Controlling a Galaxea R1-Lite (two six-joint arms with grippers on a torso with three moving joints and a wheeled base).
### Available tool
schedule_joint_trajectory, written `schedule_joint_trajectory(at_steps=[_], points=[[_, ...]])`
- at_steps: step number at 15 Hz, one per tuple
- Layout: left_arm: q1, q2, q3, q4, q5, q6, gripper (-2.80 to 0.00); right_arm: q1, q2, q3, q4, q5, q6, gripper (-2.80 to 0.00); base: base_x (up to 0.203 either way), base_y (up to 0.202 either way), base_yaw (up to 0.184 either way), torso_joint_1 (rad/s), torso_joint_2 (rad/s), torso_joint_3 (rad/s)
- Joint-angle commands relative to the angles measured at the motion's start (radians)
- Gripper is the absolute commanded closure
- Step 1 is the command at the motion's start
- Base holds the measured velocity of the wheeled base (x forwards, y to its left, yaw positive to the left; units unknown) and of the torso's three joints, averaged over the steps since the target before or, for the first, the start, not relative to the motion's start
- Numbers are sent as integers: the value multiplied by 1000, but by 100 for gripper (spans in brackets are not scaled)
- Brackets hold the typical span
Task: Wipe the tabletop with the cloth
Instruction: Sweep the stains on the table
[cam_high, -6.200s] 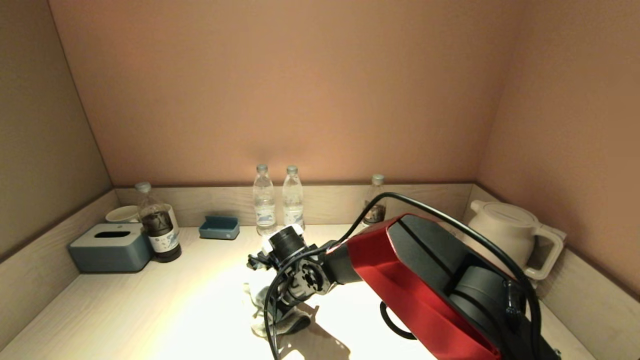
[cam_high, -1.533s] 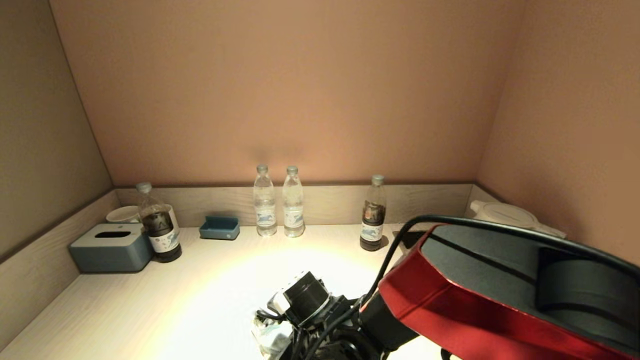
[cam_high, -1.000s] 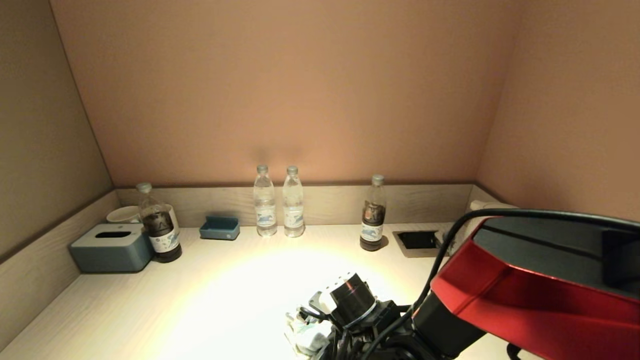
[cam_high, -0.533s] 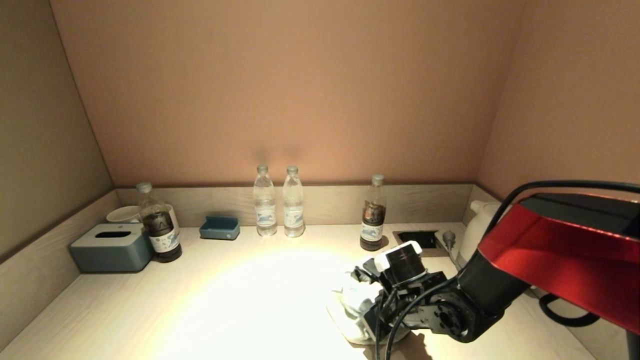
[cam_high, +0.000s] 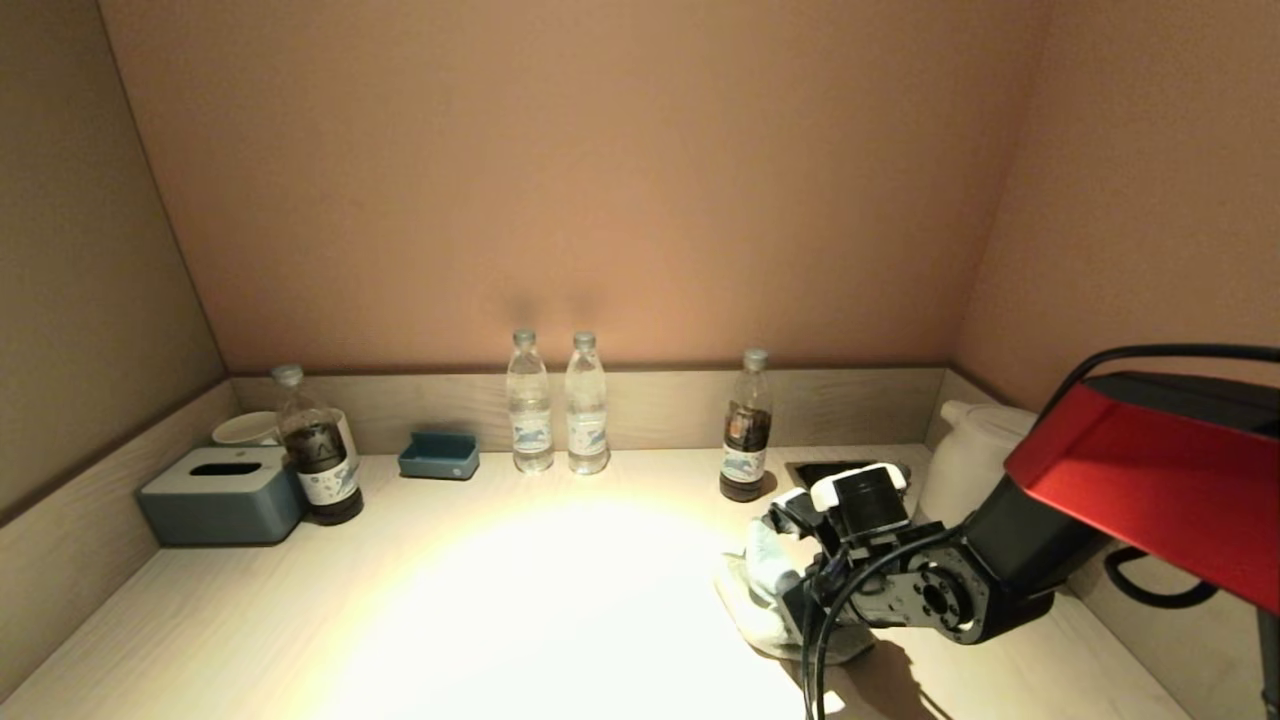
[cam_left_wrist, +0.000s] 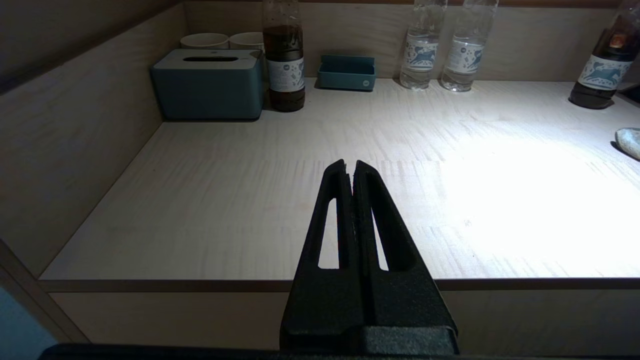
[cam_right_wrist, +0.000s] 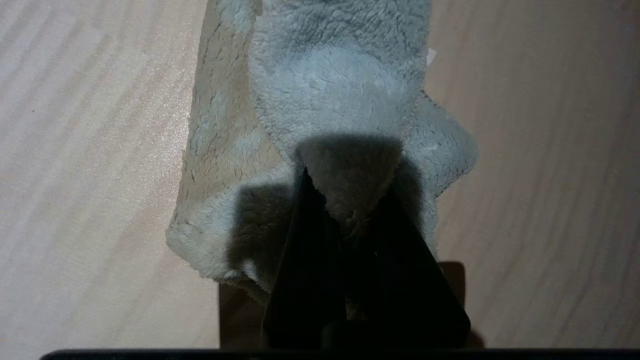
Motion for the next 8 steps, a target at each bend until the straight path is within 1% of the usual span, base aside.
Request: schedule_joint_trajectory(at_steps=[1,3,5,8], points=[[0,0,0,0,0,-1,0,-66,21,-31,-3,0,-18,0,0,0,0,0,0,0],[0,0,0,0,0,-1,0,-78,28,-43,-2,0,-31,0,0,0,0,0,0,0],[1,0,-1,0,0,-1,0,-123,60,-82,-1,-1,-36,0,0,0,0,0,0,0],[0,0,0,0,0,-1,0,-149,66,-84,-1,-3,-38,0,0,0,0,0,0,0]])
